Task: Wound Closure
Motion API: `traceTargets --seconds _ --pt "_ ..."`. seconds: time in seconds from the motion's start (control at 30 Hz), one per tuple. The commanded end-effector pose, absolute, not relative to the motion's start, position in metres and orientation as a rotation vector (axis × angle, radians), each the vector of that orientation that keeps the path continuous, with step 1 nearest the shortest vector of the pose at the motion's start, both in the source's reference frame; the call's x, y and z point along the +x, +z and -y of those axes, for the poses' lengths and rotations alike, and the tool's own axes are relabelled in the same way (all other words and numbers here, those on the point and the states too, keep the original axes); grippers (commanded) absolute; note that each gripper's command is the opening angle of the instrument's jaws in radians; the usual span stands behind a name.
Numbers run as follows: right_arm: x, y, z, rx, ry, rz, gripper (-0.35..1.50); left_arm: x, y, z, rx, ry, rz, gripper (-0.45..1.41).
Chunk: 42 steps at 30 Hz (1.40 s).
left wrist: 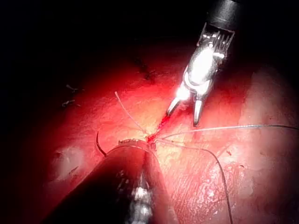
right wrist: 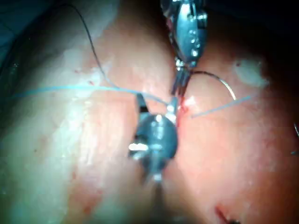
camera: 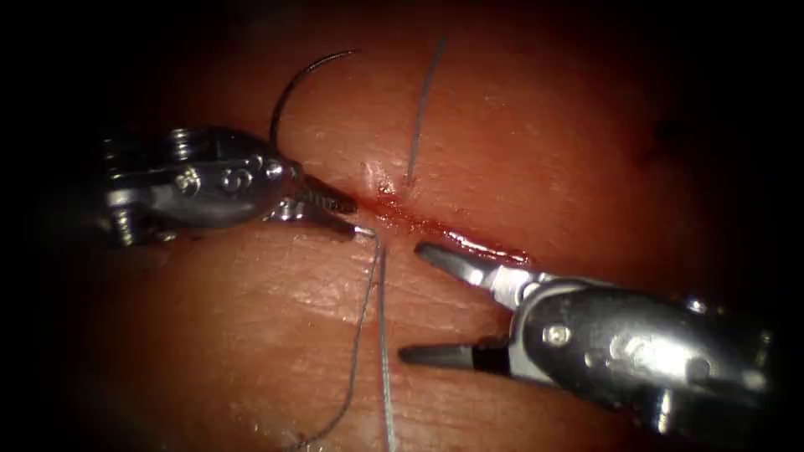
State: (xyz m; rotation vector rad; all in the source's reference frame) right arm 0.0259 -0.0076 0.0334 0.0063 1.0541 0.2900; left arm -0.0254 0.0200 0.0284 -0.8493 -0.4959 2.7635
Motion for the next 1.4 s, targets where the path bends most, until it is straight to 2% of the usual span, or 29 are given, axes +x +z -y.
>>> traceTargets --seconds 0.03,0.4,0.57,0.63,0.7,0.93,1.4 --pt "0.0266 0.034 0.007 0.005 0.289 -1.058 0.96 -0.0258 0.029 -0.02 -0.853 2.763 0.495 0.0" --pt "0.0265 0.034 0.007 0.003 0.291 -1.06 0.96 -0.0256 0.03 -0.019 -0.795 2.795 0.53 -0.18" --pt "0.0265 0.034 0.007 0.002 0.292 -1.062 0.96 -0.0255 0.03 -0.019 -0.781 2.804 0.532 0.0" --pt "0.0265 0.034 0.007 0.002 0.293 -1.062 0.96 -0.0254 0.03 -0.019 -0.781 2.804 0.532 -0.13" --pt "0.0265 0.034 0.007 0.002 0.293 -1.062 0.96 -0.0253 0.03 -0.019 -0.785 2.804 0.545 -0.45" --pt "0.0265 0.034 0.007 0.001 0.294 -1.065 0.93 -0.0219 0.028 -0.021 -0.809 2.817 0.588 -0.45" --pt "0.0265 0.034 0.007 0.0 0.296 -1.064 0.91 -0.0126 0.026 -0.025 -0.744 2.854 0.479 -0.45"
